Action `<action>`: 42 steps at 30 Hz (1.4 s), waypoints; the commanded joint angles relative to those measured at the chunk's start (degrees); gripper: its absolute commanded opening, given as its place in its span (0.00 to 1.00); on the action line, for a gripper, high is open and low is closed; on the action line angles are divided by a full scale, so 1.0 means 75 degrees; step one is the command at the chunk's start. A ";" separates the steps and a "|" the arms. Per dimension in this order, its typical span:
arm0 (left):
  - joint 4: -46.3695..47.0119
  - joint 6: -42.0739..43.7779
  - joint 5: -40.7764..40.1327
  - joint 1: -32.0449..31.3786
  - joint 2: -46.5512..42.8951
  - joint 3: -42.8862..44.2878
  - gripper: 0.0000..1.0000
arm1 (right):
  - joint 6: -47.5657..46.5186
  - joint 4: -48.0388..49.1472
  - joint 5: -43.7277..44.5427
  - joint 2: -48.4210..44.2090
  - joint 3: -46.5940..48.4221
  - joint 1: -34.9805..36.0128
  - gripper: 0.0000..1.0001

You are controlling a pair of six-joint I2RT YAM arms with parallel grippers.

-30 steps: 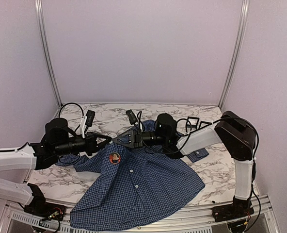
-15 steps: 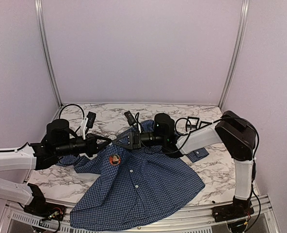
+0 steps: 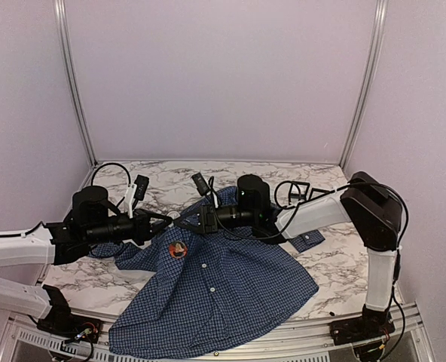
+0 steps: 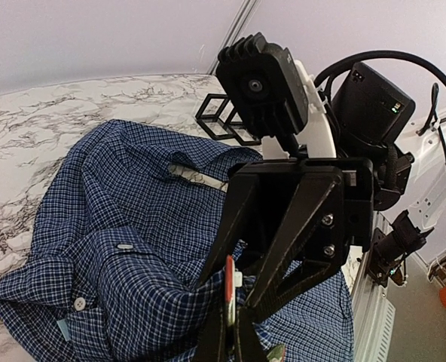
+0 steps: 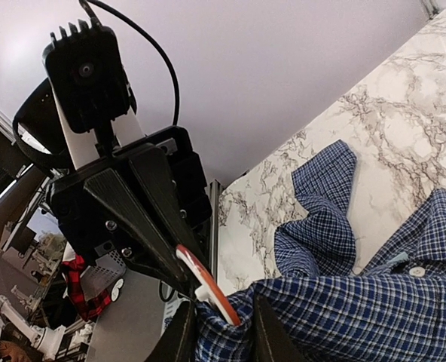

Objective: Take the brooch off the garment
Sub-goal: Open the brooch with the flattened clothing, then remove the brooch from the flattened clothing.

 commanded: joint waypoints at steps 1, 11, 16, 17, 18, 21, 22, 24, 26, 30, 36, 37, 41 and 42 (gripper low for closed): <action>-0.0193 0.0010 0.0103 0.0028 -0.0173 0.0212 0.00 | -0.0376 -0.0311 0.0332 -0.0393 0.0101 0.0044 0.25; -0.0452 0.0055 0.0202 0.0193 -0.0298 0.0239 0.00 | -0.0933 -0.0910 0.0536 -0.0644 -0.0024 0.0043 0.34; -0.0553 0.0056 0.0207 0.0254 -0.0399 0.0254 0.00 | -0.1250 -0.1284 0.0645 -0.0746 -0.0068 0.0046 0.35; -0.0591 0.0059 0.0204 0.0265 -0.0412 0.0265 0.00 | -0.1328 -0.1383 0.0680 -0.0782 -0.0080 0.0041 0.35; -0.0612 0.0076 0.0213 0.0277 -0.0415 0.0276 0.00 | -0.1423 -0.1479 0.0712 -0.0815 -0.0100 0.0044 0.35; -0.0715 0.0110 0.0229 0.0301 -0.0421 0.0313 0.00 | -0.1741 -0.1843 0.0861 -0.0899 -0.0097 0.0084 0.34; -0.0746 0.0123 0.0242 0.0311 -0.0416 0.0333 0.00 | -0.1844 -0.1961 0.0944 -0.0936 -0.0085 0.0101 0.34; -0.0804 0.0144 0.0266 0.0324 -0.0389 0.0372 0.00 | -0.2032 -0.2163 0.1069 -0.0985 -0.0056 0.0156 0.34; -0.0859 0.0170 0.0298 0.0342 -0.0352 0.0416 0.00 | -0.2193 -0.2328 0.1171 -0.1010 -0.0020 0.0221 0.34; -0.0977 0.0213 0.0346 0.0337 -0.0270 0.0520 0.00 | -0.2359 -0.2516 0.1322 -0.0991 0.0045 0.0329 0.29; -0.1116 0.0264 0.0342 0.0349 -0.0216 0.0612 0.00 | -0.2555 -0.2706 0.1479 -0.0962 0.0130 0.0484 0.24; -0.1155 0.0277 0.0338 0.0358 -0.0207 0.0632 0.00 | -0.2543 -0.2697 0.1481 -0.0955 0.0128 0.0501 0.22; -0.1358 0.0343 0.0290 0.0361 -0.0204 0.0699 0.00 | -0.2544 -0.2694 0.1485 -0.0963 0.0110 0.0501 0.10; -0.1425 0.0363 0.0255 0.0361 -0.0204 0.0721 0.00 | -0.2546 -0.2696 0.1491 -0.0966 0.0105 0.0500 0.06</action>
